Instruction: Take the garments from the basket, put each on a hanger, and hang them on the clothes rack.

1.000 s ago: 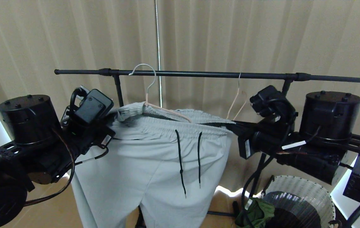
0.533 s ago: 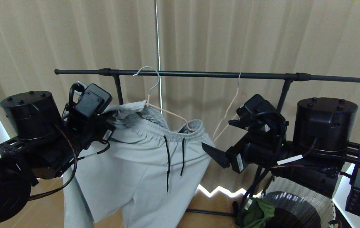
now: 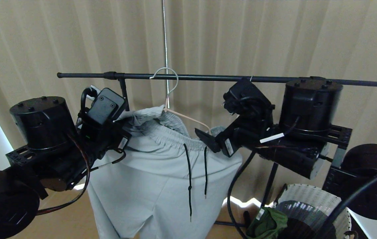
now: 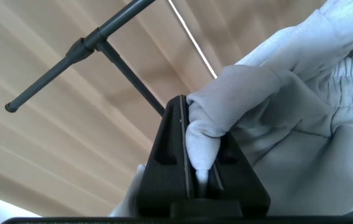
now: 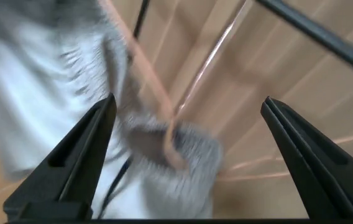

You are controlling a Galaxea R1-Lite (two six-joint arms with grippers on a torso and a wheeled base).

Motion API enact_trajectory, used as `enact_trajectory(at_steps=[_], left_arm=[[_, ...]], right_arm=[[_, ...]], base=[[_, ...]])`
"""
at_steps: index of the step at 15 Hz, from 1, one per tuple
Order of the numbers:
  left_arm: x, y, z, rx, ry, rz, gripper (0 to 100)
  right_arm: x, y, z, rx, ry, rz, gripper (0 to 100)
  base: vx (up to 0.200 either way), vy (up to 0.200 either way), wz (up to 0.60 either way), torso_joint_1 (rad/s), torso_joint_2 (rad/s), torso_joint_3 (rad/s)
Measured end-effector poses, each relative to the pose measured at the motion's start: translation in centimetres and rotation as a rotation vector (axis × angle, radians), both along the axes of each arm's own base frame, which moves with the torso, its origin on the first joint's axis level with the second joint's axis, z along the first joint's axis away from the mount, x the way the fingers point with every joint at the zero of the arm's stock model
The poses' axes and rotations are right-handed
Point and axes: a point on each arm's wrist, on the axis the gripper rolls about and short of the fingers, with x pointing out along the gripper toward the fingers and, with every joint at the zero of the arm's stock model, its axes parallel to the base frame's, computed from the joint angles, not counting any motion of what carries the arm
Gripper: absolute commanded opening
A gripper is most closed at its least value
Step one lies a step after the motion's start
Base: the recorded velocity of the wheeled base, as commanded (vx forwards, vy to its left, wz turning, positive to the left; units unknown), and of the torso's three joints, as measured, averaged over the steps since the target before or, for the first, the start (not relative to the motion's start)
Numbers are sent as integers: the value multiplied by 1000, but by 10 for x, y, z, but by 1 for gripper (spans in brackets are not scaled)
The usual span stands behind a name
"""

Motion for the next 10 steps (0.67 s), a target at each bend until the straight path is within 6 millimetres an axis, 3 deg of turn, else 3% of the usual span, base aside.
enact_trajectory(at_steps=[3, 8, 9, 10], left_arm=[[-1, -2, 0, -8, 0, -8, 0], [-5, -9, 0, -39, 5, -36, 0], [-5, -9, 0, -39, 5, -38, 0], [-5, -9, 1, -39, 5, -39, 0]], right_arm=[[15, 7, -8, -43, -14, -57, 100], [25, 13, -17, -56, -2, -60, 100], [25, 14, -18, -58, 0, -59, 0], [26, 14, -18, -55, -4, -59, 0]], base=[[0, 0, 0, 0, 0, 0], [0, 0, 0, 0, 0, 0], [0, 0, 0, 0, 0, 0], [0, 0, 0, 0, 0, 0]])
